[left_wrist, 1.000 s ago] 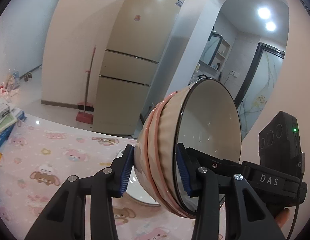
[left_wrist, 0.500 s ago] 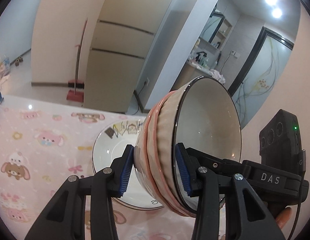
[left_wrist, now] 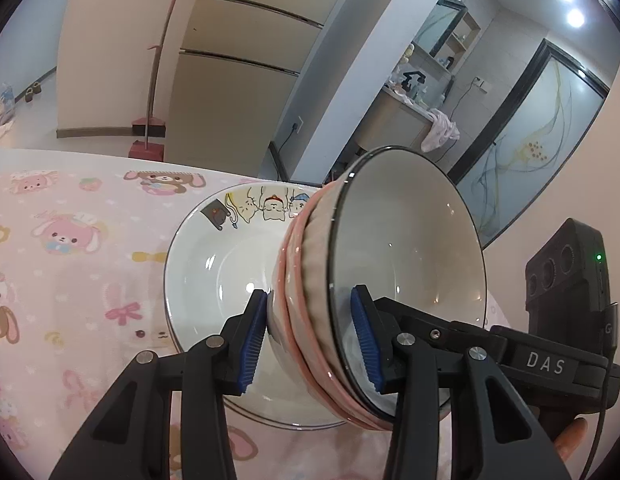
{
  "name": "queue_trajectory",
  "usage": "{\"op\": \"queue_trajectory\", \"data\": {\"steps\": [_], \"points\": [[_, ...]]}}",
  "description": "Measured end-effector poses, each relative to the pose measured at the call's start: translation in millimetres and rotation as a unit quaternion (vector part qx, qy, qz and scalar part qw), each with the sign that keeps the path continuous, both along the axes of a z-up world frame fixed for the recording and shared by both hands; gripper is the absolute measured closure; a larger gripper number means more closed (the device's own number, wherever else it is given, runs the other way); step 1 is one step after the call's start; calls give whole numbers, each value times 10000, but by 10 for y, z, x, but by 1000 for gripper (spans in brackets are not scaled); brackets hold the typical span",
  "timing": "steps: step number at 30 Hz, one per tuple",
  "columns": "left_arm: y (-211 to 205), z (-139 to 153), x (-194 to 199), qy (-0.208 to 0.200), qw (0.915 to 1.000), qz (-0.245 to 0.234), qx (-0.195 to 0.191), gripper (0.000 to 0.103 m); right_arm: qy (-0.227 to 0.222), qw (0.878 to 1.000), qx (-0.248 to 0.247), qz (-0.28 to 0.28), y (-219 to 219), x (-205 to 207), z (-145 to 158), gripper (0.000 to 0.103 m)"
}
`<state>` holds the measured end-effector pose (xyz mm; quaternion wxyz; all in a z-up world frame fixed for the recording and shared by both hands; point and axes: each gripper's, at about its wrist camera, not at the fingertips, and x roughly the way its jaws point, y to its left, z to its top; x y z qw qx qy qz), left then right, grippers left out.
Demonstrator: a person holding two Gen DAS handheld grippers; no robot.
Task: Organize plates and bowls
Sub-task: 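Carry the pink bowl stack with both grippers over the plate stack, then lower the bowl stack onto the plates and open both grippers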
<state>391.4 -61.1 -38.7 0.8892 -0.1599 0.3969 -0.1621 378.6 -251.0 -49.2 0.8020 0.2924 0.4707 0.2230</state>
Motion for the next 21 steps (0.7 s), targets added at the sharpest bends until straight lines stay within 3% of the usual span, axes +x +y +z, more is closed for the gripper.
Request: {"op": "queue_trajectory", "data": {"steps": [21], "points": [[-129,-137,157,96,9995,-23,300,58,81,9996,-171,-228,-42,31,-161,59]]}}
